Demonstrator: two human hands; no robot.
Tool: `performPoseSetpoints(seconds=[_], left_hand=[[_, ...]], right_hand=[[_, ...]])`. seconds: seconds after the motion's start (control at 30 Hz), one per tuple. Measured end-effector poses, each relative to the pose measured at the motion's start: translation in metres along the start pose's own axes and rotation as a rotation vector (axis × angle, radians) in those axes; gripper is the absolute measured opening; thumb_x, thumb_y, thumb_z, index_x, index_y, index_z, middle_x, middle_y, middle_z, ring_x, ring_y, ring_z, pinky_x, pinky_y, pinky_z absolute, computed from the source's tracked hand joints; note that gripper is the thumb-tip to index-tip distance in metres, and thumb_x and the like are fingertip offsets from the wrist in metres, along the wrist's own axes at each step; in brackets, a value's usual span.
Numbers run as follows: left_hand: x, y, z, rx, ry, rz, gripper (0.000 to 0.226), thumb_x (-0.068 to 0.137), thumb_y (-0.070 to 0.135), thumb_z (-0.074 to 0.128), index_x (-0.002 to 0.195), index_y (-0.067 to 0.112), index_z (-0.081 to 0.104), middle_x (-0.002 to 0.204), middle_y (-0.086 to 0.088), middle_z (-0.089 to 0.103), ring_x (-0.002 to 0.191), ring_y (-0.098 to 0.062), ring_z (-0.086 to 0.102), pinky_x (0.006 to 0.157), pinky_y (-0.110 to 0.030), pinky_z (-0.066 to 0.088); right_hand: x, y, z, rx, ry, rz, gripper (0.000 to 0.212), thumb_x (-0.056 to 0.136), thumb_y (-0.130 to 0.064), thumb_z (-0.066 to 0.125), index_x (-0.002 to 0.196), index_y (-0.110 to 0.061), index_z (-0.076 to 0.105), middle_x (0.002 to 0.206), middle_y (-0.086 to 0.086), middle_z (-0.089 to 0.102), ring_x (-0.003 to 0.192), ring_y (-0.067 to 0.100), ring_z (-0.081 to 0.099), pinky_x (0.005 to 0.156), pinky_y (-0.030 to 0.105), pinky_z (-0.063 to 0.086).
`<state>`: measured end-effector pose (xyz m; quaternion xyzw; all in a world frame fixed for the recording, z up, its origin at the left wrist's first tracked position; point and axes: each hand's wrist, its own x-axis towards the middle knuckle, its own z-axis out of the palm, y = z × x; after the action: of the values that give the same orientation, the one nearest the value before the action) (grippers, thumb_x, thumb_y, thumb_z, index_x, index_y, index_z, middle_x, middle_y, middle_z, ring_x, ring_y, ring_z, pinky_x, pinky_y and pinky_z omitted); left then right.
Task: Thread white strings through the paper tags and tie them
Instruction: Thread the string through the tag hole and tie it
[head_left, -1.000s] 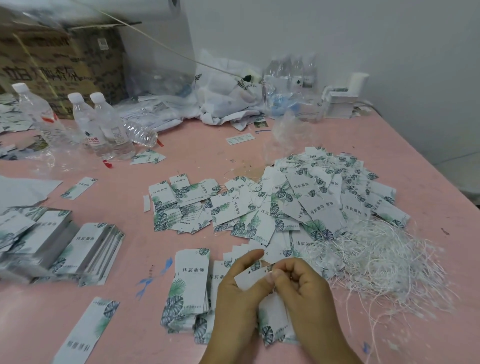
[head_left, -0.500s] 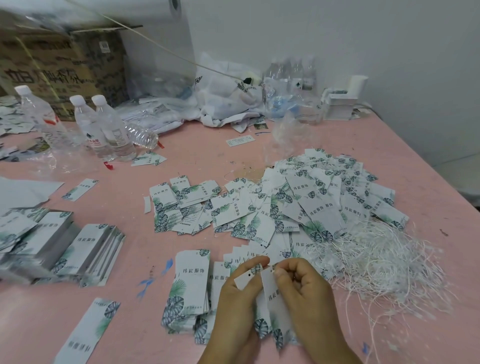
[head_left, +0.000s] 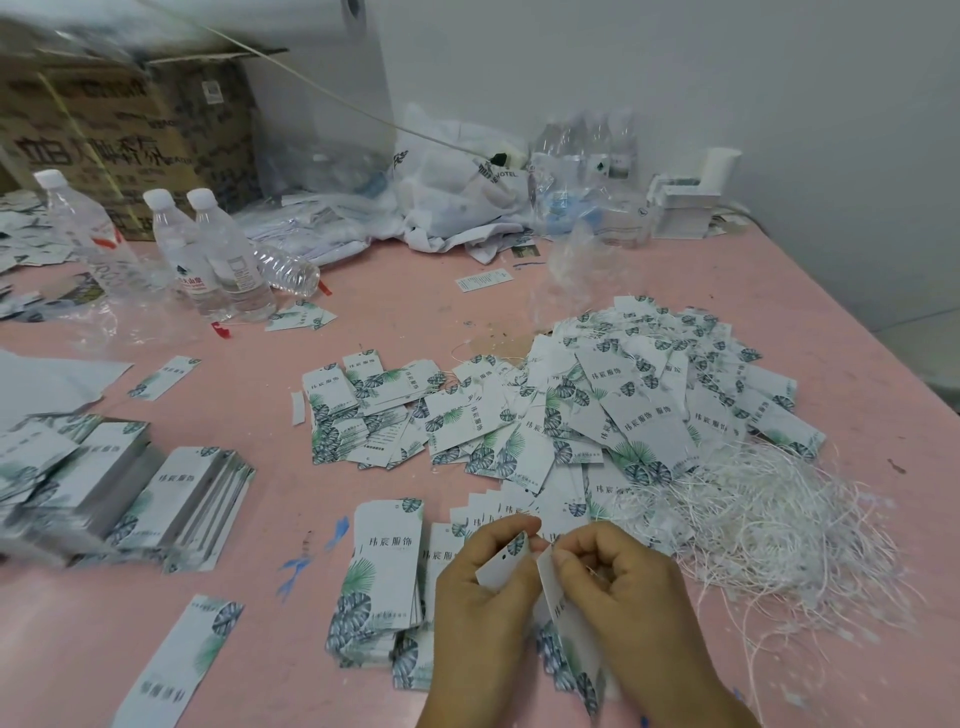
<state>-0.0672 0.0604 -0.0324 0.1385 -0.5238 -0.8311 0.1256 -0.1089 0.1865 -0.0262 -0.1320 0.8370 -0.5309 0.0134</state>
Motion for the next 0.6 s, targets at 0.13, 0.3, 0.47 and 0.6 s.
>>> performPoseSetpoints(seconds=[0.13, 0.3, 0.47, 0.6], left_hand=[[-0.004, 0.001, 0.002, 0.030, -0.028, 0.011, 0.023, 0.072, 0.004, 0.082, 0.090, 0.014, 0.074, 0.073, -0.009, 0.067, 0.060, -0.018, 0.061, 0.052, -0.026, 0.051], [0.002, -0.007, 0.001, 0.026, 0.028, 0.009, 0.019, 0.077, 0.016, 0.073, 0.096, 0.020, 0.070, 0.069, -0.010, 0.064, 0.055, -0.017, 0.055, 0.049, -0.025, 0.045], [0.009, -0.008, -0.004, -0.095, 0.105, -0.043, 0.019, 0.079, 0.013, 0.078, 0.095, 0.016, 0.069, 0.089, -0.017, 0.074, 0.072, -0.024, 0.068, 0.057, -0.031, 0.052], [0.010, -0.006, -0.003, -0.177, 0.169, -0.110, 0.011, 0.084, 0.004, 0.069, 0.089, 0.014, 0.071, 0.084, -0.021, 0.074, 0.068, -0.029, 0.070, 0.055, -0.033, 0.054]], right_hand=[[0.001, -0.001, -0.001, 0.079, -0.066, 0.064, 0.016, 0.084, -0.017, 0.072, 0.078, -0.032, 0.070, 0.068, -0.006, 0.069, 0.059, 0.001, 0.058, 0.057, 0.018, 0.049], [0.011, -0.002, -0.006, 0.489, -0.209, 0.327, 0.012, 0.086, -0.005, 0.067, 0.081, -0.015, 0.072, 0.060, 0.008, 0.062, 0.046, 0.008, 0.052, 0.044, 0.017, 0.043], [0.025, 0.004, -0.023, 1.137, -0.249, 0.665, 0.023, 0.068, -0.010, 0.070, 0.089, -0.001, 0.064, 0.054, 0.006, 0.046, 0.030, 0.006, 0.029, 0.029, 0.013, 0.021], [0.029, 0.007, -0.028, 1.329, -0.234, 0.741, 0.033, 0.055, -0.003, 0.086, 0.083, -0.004, 0.067, 0.053, 0.001, 0.043, 0.029, 0.005, 0.026, 0.028, 0.017, 0.015]])
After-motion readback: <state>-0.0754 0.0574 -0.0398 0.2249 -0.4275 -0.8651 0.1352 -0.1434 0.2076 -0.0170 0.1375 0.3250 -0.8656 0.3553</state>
